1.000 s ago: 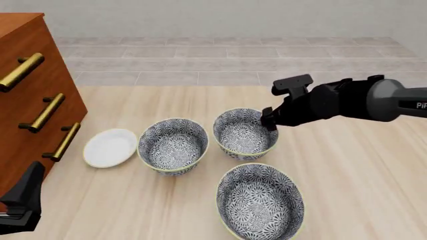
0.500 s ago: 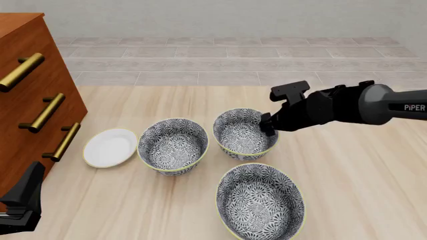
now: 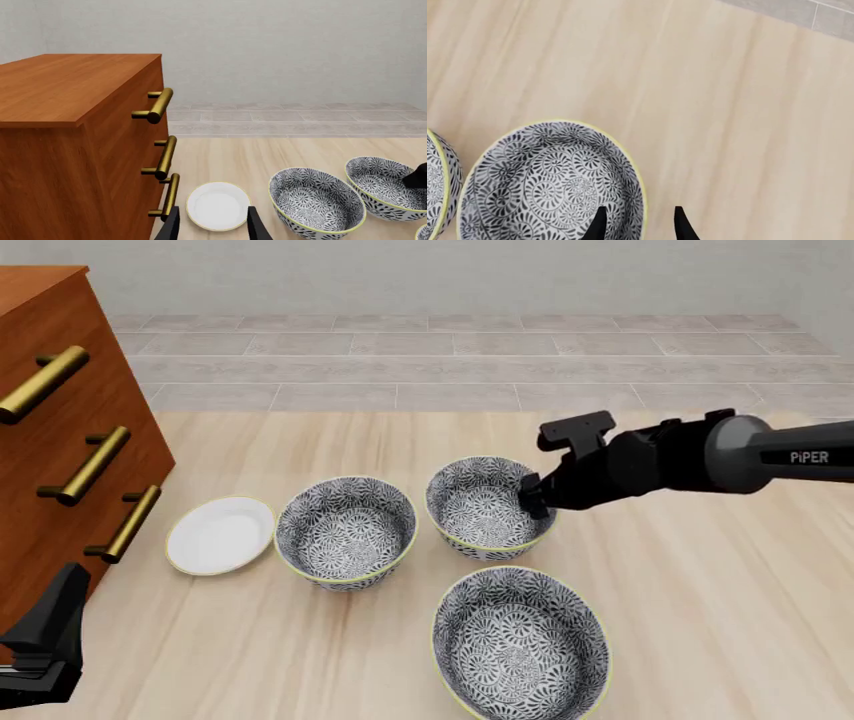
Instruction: Stack the bowl at the front on the bowl in the middle.
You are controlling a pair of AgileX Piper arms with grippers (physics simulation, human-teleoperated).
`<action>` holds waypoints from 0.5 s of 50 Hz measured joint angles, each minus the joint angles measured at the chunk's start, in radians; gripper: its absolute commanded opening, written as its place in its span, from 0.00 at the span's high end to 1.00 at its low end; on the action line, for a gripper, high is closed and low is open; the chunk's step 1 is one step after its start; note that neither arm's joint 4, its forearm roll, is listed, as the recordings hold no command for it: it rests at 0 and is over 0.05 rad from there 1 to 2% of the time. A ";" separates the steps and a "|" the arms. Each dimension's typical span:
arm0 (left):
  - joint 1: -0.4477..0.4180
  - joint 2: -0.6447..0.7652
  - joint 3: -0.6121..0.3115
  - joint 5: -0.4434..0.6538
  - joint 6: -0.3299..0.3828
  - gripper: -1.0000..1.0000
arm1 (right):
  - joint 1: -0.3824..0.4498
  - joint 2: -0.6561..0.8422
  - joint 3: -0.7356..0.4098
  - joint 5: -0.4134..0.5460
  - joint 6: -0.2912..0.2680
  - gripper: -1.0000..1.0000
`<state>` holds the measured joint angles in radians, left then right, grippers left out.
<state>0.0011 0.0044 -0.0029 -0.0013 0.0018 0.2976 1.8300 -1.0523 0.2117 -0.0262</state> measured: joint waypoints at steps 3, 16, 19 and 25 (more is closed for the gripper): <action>0.000 0.000 0.000 0.000 0.000 0.00 | 0.000 0.004 0.001 -0.003 0.000 0.00; 0.000 0.000 0.000 0.000 0.000 0.00 | -0.001 0.007 0.003 -0.009 -0.008 1.00; 0.000 0.000 0.000 0.000 0.000 0.00 | -0.002 0.002 0.002 -0.008 -0.013 1.00; 0.000 0.000 0.000 0.000 0.000 0.00 | -0.006 -0.009 -0.001 -0.005 -0.021 1.00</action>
<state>0.0010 0.0044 -0.0029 -0.0013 0.0018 0.2912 1.8213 -1.0531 0.2067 -0.0469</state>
